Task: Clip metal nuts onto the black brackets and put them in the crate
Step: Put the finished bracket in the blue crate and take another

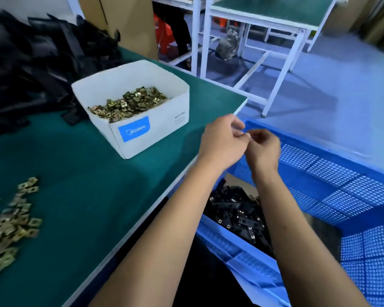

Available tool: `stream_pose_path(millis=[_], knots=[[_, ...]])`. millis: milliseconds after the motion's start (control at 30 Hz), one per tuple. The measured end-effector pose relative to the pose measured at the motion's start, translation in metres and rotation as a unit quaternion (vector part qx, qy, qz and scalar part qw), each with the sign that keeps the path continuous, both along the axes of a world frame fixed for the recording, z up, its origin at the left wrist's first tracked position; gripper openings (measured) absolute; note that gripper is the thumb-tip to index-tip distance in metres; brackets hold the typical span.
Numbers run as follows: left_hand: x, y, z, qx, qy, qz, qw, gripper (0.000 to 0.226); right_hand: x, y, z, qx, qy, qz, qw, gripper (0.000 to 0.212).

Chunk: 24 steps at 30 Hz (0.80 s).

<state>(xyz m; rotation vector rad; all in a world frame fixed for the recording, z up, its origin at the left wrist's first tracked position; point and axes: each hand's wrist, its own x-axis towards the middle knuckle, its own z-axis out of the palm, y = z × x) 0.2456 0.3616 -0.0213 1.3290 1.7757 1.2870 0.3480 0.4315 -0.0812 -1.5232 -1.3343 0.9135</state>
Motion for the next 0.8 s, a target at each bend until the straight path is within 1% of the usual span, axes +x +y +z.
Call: stream_pose_path(millis=[67,133,200,233,333,367,400,467,533,567,600,667,733,800], knots=[[-0.020,-0.025,0.033,0.106,-0.012,0.002,0.994,0.014,-0.024,-0.011,0.042,0.086,0.029,0.019,0.996,0.014],[-0.040,-0.053,0.060,0.196,-0.025,0.008,0.980,0.015,-0.050,-0.031,0.077,0.161,0.054,0.038,0.985,0.016],[-0.071,-0.085,0.078,0.261,-0.025,0.056,0.963,0.013,-0.083,-0.062,0.100,0.226,0.064,0.084,0.968,0.016],[-0.092,-0.104,0.083,0.290,-0.019,0.099,0.952,0.013,-0.103,-0.081,0.108,0.252,0.075,0.120,0.957,0.016],[-0.152,-0.157,0.079,0.333,0.009,0.246,0.910,0.014,-0.159,-0.133,0.119,0.324,0.106,0.223,0.913,0.017],[-0.172,-0.174,0.072,0.327,0.020,0.294,0.898,0.013,-0.179,-0.149,0.119,0.330,0.111,0.262,0.900,0.017],[-0.195,-0.196,0.063,0.311,0.037,0.342,0.886,0.011,-0.203,-0.166,0.117,0.315,0.108,0.310,0.890,0.017],[-0.233,-0.233,0.040,0.250,0.064,0.415,0.872,0.008,-0.245,-0.191,0.110,0.259,0.048,0.408,0.874,0.013],[-0.265,-0.274,0.016,0.183,0.091,0.469,0.859,0.008,-0.286,-0.215,0.098,0.203,-0.050,0.507,0.836,0.016],[-0.278,-0.297,0.005,0.155,0.108,0.487,0.853,0.009,-0.307,-0.229,0.092,0.192,-0.094,0.544,0.811,0.021],[-0.287,-0.314,-0.003,0.132,0.127,0.496,0.849,0.010,-0.323,-0.239,0.085,0.201,-0.139,0.564,0.789,0.029],[-0.302,-0.342,-0.015,0.103,0.164,0.519,0.833,0.011,-0.357,-0.261,0.075,0.267,-0.235,0.565,0.745,0.048],[-0.314,-0.357,-0.021,0.113,0.160,0.552,0.810,0.010,-0.388,-0.279,0.072,0.340,-0.304,0.539,0.709,0.063],[-0.323,-0.359,-0.023,0.140,0.136,0.586,0.787,0.009,-0.416,-0.287,0.069,0.363,-0.349,0.538,0.676,0.068]])
